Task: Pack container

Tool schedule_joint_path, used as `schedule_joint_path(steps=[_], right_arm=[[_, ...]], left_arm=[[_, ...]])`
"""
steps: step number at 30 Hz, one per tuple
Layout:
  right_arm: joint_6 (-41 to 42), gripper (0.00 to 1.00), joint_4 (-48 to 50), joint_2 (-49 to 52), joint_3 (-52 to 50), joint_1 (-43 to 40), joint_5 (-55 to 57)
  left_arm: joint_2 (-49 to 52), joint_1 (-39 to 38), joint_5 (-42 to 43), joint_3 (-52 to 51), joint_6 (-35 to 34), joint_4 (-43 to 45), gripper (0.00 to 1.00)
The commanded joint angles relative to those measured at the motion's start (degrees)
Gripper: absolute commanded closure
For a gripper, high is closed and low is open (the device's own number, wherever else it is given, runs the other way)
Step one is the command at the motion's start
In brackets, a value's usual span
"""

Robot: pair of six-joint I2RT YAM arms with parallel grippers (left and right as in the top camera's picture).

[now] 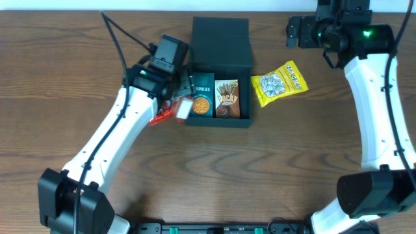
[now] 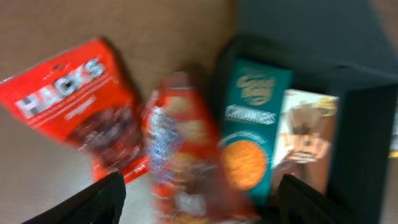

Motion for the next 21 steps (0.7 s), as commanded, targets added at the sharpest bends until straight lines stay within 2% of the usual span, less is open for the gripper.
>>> schedule_joint_path(steps=[1, 8, 12, 17, 21], right_arm=[[-0.7, 0.01, -0.04, -0.63, 0.79, -0.37, 0.15], [-0.72, 0.01, -1.01, -0.63, 0.79, -0.37, 0.15], [-0.7, 0.01, -1.31, -0.63, 0.79, -0.37, 0.15], [-0.7, 0.01, -1.6, -0.63, 0.79, -0.37, 0.15], [-0.7, 0.01, -1.75, -0.63, 0.79, -0.37, 0.15]], left_arm=[[0.9, -2.01, 0.31, 1.4, 2.69, 2.12, 0.2], [3.23, -3.63, 1.05, 1.4, 3.54, 2.05, 0.2], [3.06, -2.84, -3.1, 1.4, 3.04, -0.76, 0.19], [3.19, -1.09, -5.07, 1.4, 3.43, -1.68, 0.02], [4.48, 0.42, -5.09, 1.22, 6.27, -2.05, 0.05]])
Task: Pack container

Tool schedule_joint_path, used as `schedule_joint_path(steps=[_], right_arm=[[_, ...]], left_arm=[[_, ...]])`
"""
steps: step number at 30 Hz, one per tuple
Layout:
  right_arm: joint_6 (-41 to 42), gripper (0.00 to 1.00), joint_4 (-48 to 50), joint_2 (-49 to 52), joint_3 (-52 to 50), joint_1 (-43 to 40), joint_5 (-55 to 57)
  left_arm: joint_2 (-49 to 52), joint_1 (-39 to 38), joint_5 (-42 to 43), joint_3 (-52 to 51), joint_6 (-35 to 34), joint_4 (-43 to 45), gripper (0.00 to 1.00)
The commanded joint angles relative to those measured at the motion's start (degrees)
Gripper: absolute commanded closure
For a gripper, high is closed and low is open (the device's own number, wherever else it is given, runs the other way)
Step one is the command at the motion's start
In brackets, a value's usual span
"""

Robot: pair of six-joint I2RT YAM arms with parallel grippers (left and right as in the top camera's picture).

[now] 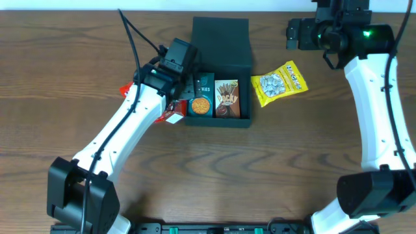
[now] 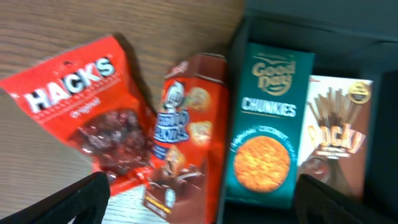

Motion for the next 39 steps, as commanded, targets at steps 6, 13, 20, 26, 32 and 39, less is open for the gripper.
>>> schedule_joint_path(steps=[6, 13, 20, 26, 32, 39], right_arm=[[-0.7, 0.01, -0.83, -0.63, 0.79, -0.37, 0.17], [-0.7, 0.01, -0.83, -0.63, 0.79, -0.37, 0.17], [-0.7, 0.01, -0.83, -0.63, 0.79, -0.37, 0.17], [-0.68, 0.01, -0.85, -0.63, 0.79, -0.37, 0.17], [-0.68, 0.01, -0.83, -0.63, 0.79, -0.37, 0.17], [-0.68, 0.01, -0.85, -0.63, 0.79, -0.37, 0.15]], left_arm=[[5.01, 5.25, 3.93, 1.07, 2.19, -0.94, 0.03], [8.79, 7.26, 6.54, 1.07, 2.73, -0.98, 0.03], [11.76, 7.74, 10.51, 1.07, 3.52, -0.5, 0.03], [12.81, 9.46, 12.72, 1.07, 3.54, -0.7, 0.04], [14.14, 9.97, 13.73, 1.05, 3.56, -0.87, 0.03], [14.36, 10.1, 8.31, 1.05, 4.02, -2.71, 0.01]])
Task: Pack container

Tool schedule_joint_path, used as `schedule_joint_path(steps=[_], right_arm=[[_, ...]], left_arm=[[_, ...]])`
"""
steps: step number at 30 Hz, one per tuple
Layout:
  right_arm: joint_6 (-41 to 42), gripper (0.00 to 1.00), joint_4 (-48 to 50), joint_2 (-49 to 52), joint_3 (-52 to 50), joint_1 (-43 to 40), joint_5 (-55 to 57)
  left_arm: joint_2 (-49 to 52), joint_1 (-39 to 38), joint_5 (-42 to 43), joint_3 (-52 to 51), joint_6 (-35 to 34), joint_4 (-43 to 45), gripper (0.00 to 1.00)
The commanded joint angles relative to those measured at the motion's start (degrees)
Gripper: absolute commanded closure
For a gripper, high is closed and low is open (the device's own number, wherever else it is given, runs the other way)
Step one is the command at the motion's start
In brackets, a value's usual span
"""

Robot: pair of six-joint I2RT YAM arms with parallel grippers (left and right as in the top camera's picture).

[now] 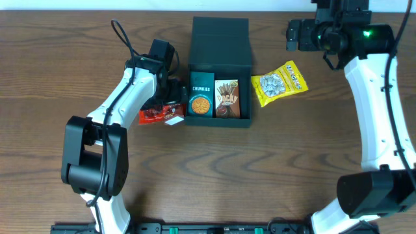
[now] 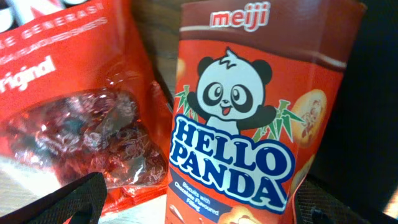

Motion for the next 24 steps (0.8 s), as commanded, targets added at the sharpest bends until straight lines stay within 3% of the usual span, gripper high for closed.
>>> schedule_joint_path(steps=[1, 24], right_arm=[[-0.68, 0.01, -0.07, -0.63, 0.79, -0.37, 0.15], [-0.66, 0.01, -0.17, -0.63, 0.79, -0.26, -0.5]], left_arm=[[0.92, 0.37, -4.02, 1.05, 1.07, -0.96, 0.01], [0.92, 0.66, -0.98, -0.44, 0.13, 0.92, 0.02]])
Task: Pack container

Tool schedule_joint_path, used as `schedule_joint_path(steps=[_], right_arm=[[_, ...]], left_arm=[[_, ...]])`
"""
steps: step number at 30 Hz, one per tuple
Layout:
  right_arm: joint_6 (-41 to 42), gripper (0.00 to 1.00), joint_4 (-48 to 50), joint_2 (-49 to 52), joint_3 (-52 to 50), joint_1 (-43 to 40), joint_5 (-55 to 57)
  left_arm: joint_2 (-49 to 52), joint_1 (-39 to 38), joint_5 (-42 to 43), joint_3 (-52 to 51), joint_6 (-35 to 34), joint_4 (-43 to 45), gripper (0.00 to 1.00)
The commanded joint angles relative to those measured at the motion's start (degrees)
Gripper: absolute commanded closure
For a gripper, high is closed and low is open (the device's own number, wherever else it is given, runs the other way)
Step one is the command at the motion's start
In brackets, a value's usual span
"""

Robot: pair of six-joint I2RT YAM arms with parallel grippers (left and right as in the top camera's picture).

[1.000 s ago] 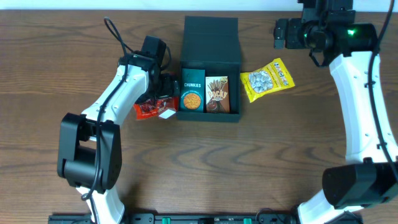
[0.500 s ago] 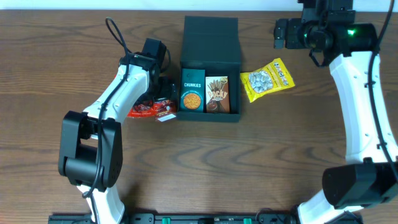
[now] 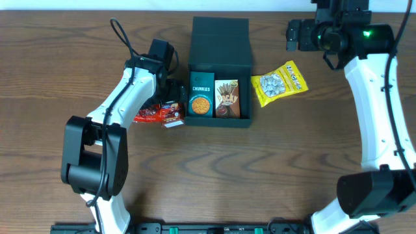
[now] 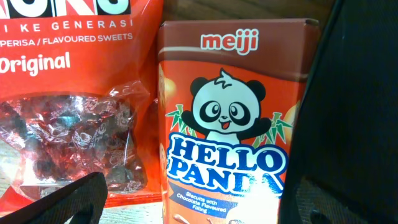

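Note:
The black container (image 3: 220, 49) stands at the table's middle back with its lid open; a teal Chunkies box (image 3: 201, 96) and a Pocky box (image 3: 227, 97) lie inside. A red-brown Hello Panda box (image 4: 230, 124) lies on the table against the container's left wall (image 4: 354, 93), partly on a red Hacks sweets bag (image 4: 68, 93). My left gripper (image 4: 199, 205) hovers low over the Hello Panda box (image 3: 172, 112), open, one finger over the bag and one by the container wall. Far off at the back right, my right gripper (image 3: 294, 34) hangs open and empty.
A yellow snack bag (image 3: 279, 82) lies on the table just right of the container. The Hacks bag (image 3: 146, 115) sits left of the Hello Panda box. Bare wooden tabletop (image 3: 214, 175) stretches in front.
The Hello Panda box and the Hacks bag sit slightly further left, and the box now looks square in the left wrist view instead of tilted. My left gripper stays open; the right arm is unchanged.
My left gripper was first open above the Hacks bag, the Hello Panda box and the container's left side. It then viewed all three from higher up. After that it was low and close over the Hello Panda box, where it remains, open.

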Motion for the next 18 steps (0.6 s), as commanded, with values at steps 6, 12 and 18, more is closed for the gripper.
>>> schedule_joint_path(steps=[6, 12, 18], right_arm=[[-0.68, 0.01, -0.33, -0.63, 0.79, -0.26, -0.42], [-0.68, 0.01, -0.26, -0.63, 0.79, -0.26, -0.42], [-0.66, 0.01, -0.26, -0.63, 0.79, -0.26, -0.42]], left_arm=[[0.92, 0.48, 3.43, -3.13, -2.05, 3.8, 0.01], [0.92, 0.44, 4.46, -4.83, -2.91, 4.52, 0.01], [0.92, 0.37, 5.57, -5.88, -3.72, 5.46, 0.01]])
